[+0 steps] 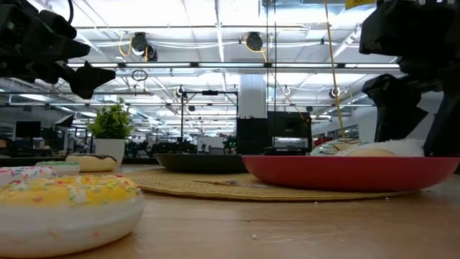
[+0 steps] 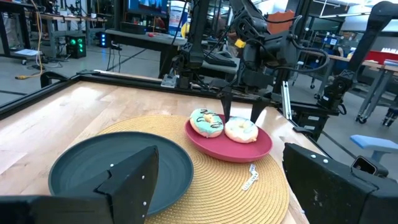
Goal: Pick & Place donuts
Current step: Put the large white doughnut on the pink plate
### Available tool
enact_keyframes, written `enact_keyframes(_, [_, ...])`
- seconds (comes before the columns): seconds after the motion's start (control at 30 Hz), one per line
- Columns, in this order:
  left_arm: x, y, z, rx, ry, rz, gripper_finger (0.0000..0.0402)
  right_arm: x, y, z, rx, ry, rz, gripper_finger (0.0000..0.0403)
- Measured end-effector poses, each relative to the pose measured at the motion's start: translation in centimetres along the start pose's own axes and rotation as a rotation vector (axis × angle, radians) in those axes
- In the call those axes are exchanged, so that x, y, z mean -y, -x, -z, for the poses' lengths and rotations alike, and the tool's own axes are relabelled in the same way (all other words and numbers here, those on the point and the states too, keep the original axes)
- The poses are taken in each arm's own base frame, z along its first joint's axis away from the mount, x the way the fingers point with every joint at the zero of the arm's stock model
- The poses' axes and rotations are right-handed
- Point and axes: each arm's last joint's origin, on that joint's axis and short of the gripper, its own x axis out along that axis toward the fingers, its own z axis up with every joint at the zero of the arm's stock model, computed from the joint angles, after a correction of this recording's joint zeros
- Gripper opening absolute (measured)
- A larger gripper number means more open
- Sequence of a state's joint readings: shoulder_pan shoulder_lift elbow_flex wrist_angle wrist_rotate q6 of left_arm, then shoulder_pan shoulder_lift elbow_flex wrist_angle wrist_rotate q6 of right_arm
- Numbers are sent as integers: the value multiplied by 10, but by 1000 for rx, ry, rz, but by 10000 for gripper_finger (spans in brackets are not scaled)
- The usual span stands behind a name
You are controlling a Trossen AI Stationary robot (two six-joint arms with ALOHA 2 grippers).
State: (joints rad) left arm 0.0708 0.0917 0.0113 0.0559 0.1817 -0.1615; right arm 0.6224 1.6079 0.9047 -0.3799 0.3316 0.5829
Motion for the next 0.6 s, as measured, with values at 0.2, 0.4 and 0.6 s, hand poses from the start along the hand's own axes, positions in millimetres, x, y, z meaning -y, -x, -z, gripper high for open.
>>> enact_keyframes(0.2, [0,0,0,0,0,0,335,5,20,-6,51,-33,-38,298])
enact_keyframes(0.4, [0,0,0,0,0,0,335,8,38,-11,105,-79,-69,299])
enact_keyframes(0.6, [0,0,0,0,0,0,335,10,36,-6,93,-85,-61,296])
